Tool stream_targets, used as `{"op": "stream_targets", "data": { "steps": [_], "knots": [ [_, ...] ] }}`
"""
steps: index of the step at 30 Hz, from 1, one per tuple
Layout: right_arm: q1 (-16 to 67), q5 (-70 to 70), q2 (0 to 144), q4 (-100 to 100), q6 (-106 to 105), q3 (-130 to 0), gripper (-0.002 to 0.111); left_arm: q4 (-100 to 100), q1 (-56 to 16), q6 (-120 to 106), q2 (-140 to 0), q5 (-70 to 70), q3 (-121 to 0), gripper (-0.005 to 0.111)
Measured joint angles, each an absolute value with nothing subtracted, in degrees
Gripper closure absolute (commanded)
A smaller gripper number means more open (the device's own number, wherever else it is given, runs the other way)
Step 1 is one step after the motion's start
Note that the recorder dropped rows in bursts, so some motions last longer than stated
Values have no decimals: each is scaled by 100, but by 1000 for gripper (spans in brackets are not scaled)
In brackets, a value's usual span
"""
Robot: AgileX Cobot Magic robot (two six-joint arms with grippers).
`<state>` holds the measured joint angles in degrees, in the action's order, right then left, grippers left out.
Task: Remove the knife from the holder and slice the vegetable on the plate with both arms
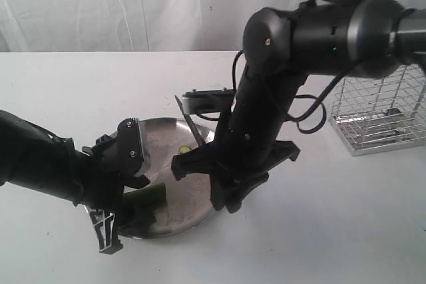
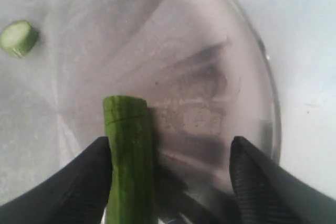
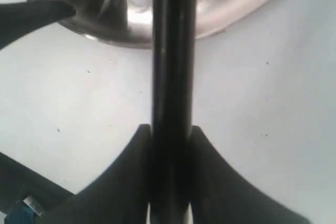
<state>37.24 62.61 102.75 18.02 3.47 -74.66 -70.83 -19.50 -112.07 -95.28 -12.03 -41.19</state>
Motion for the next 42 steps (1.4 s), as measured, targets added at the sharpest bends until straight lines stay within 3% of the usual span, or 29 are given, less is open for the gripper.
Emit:
{"op": "stream_targets", "data": {
  "steps": [10, 12, 16, 17, 30, 42],
  "knots": [
    [3539, 6550, 9911, 1768, -226, -7466, 108, -7107, -1950, -11207, -10059, -723, -4504, 44],
    [3539, 6506, 9911, 1768, -295, -7466, 108, -7118, -1950, -11207, -10130, -723, -4600, 59],
    [3539, 6365, 9911, 1768, -343, -7466, 108, -7183, -1950, -11207, -10271, -867, -4660, 102],
    [3539, 6335, 9911, 1768, -362, -7466, 108, -7183, -1950, -11207, -10280, -877, -4671, 106],
    [3539, 6059, 9911, 1745, -365, -7466, 108, -7137, -1940, -11207, -10479, -563, -5570, 107],
    [3539, 6050, 9911, 1745, -365, -7466, 108, -7103, -1673, -11156, -10830, -495, -5664, 105]
  ]
}}
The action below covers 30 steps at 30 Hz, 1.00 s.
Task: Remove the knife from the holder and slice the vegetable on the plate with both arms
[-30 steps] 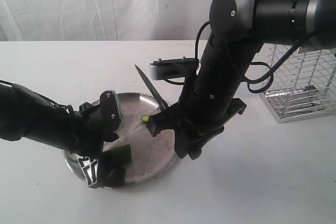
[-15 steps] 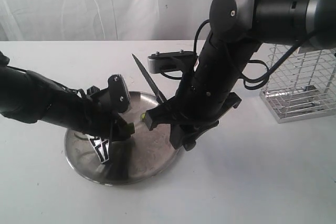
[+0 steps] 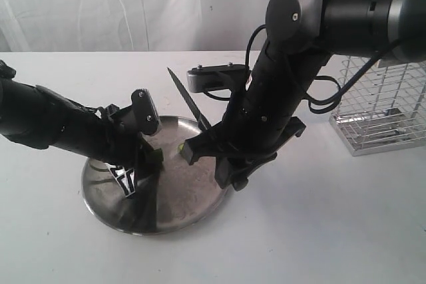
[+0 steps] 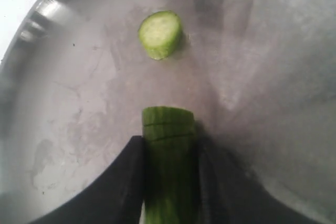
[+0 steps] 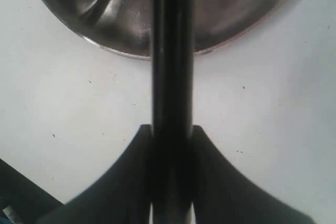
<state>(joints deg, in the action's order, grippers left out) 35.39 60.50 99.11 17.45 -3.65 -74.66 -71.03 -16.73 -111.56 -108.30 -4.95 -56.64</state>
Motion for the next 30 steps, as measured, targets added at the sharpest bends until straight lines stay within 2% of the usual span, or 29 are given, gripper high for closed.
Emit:
{"op": "stream_targets", "data": {
  "steps": [2, 8, 14, 20, 26, 27, 30],
  "knots": [
    [3539, 6050, 9911, 1745, -365, -7466, 108, -7103, -1673, -11145, -10830, -531, -5664, 97],
    [3539, 6050, 9911, 1745, -365, -7466, 108, -6930, -1673, -11145, -10830, -971, -5664, 63],
    [3539, 6050, 9911, 1745, -365, -7466, 108, -6907, -1673, -11004, -10830, -916, -5664, 46],
    [3539, 6038, 9911, 1745, -260, -7466, 108, -6892, -1673, -10548, -10709, -683, -5664, 43],
    [3539, 5952, 9997, 1774, 0, -7452, 108, -7025, -1673, -9760, -9864, -679, -5664, 45],
    [3539, 5924, 10023, 1826, 30, -7421, 108, -7078, -1673, -9704, -9735, -690, -5664, 47],
    [3635, 5877, 10108, 1934, 86, -7271, 108, -7333, -1673, -9622, -9367, -656, -5664, 69]
  ]
}}
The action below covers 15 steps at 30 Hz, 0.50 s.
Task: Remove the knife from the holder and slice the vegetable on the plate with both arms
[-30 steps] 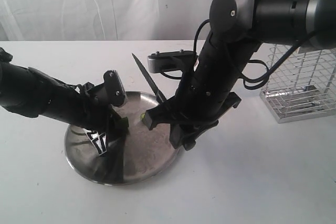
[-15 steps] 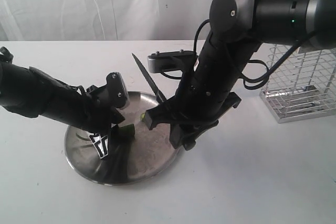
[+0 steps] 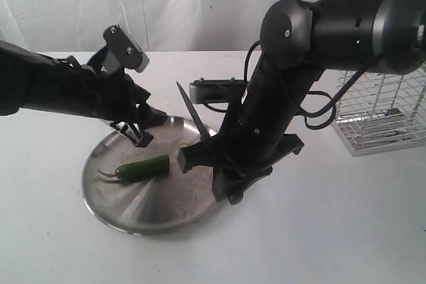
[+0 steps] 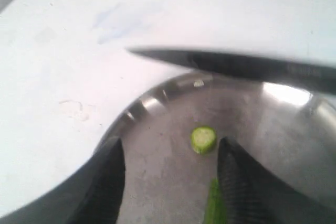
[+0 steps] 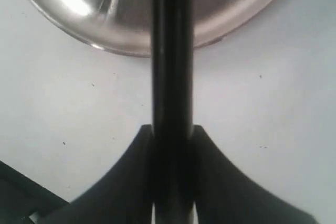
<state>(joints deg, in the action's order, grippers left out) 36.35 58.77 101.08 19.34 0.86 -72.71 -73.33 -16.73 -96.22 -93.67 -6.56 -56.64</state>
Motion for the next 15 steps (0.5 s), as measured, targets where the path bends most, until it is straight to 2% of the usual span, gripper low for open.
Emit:
{"op": "stream_targets", "data": {
  "steps": [3, 9, 15],
  "knots": [
    [3895, 5652, 10232, 1989, 230, -7178, 108, -7721, -1673, -9576, -9290, -399, -5664, 106],
    [4376, 4993, 10682, 2063, 773, -7151, 108, -8158, -1673, -9512, -9469, -515, -5664, 106],
    [4443, 4941, 10961, 1978, 1234, -7129, 108, -8454, -1623, -9573, -9882, -852, -5664, 106]
  ]
}}
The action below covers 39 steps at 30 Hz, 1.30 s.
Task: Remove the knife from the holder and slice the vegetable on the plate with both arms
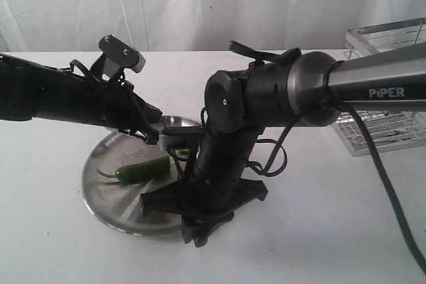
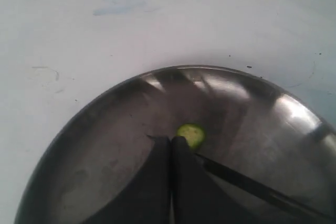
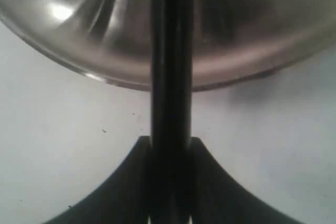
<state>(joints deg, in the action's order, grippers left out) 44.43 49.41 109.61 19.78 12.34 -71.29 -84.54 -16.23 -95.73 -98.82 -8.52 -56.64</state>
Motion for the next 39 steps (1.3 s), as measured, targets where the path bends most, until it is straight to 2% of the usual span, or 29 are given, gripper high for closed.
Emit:
{"op": "stream_targets", "data": {
  "steps": [11, 17, 25, 39],
  "knots": [
    [4452, 5085, 10987, 1939, 1351, -7129, 108, -9796, -1600, -10494, -10281, -1073, -5672, 107],
    [4452, 4800, 10989, 1939, 1374, -7129, 108, -9831, -1388, -9757, -10037, 81, -5715, 107],
    [4452, 4808, 11156, 2043, 1387, -7129, 108, -9882, -1143, -10121, -9931, -1707, -5715, 107],
    [4604, 4739, 11297, 2092, 1376, -7129, 108, -9882, -1143, -10242, -9931, -1780, -5715, 107]
  ]
}}
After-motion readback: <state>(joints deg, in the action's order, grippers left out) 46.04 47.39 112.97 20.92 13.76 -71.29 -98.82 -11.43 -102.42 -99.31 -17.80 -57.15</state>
